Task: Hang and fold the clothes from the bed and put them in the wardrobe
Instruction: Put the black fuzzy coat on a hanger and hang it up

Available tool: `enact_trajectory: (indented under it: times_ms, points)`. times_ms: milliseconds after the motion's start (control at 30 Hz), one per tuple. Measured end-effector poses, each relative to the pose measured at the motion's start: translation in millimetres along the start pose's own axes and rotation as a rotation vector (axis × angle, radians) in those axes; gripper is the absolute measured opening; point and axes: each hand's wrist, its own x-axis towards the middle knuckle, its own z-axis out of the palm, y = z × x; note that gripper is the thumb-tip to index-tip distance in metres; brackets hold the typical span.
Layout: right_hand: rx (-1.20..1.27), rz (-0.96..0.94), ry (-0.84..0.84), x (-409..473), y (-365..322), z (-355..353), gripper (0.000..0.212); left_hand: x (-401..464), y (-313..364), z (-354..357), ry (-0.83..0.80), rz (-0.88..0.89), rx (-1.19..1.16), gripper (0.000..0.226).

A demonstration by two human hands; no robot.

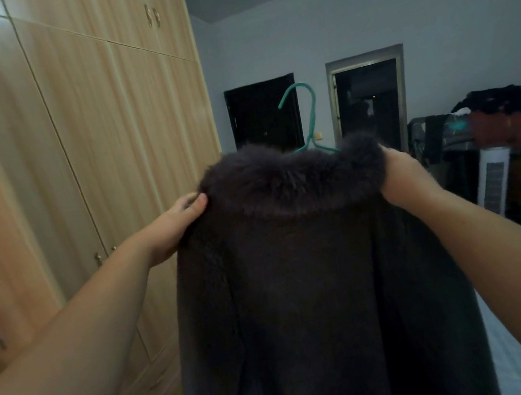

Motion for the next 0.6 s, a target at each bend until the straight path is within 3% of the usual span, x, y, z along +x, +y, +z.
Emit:
enact_trajectory:
  times_ms: [67,167,233,333,367,500,600]
  points:
    - [-0.003,0.023,-0.003,4,1,-8,0.039,-7,-5,0,-0.131,-0.137,-0.108,0.093]
    - [-0.023,0.027,-0.092,2,-8,-15,0.045,-9,-4,1,-0.184,-0.146,-0.01,0.107]
    - [-0.236,0.005,-0.252,-3,-12,-22,0.049,-8,2,2,-0.087,-0.078,0.197,0.089]
    - [-0.099,0.051,-0.282,0,-1,-29,0.049,-2,3,4,0.041,0.039,0.521,0.046]
    - [-0.185,-0.005,-0.302,-2,3,-30,0.049,1,0,4,0.082,0.065,0.573,0.04]
    - [-0.281,-0.059,-0.4,-9,14,-24,0.049,8,-3,14,0.213,0.226,0.645,0.017]
    - [-0.212,-0.098,-0.348,-12,11,-17,0.057,8,2,32,0.233,0.341,0.623,0.009]
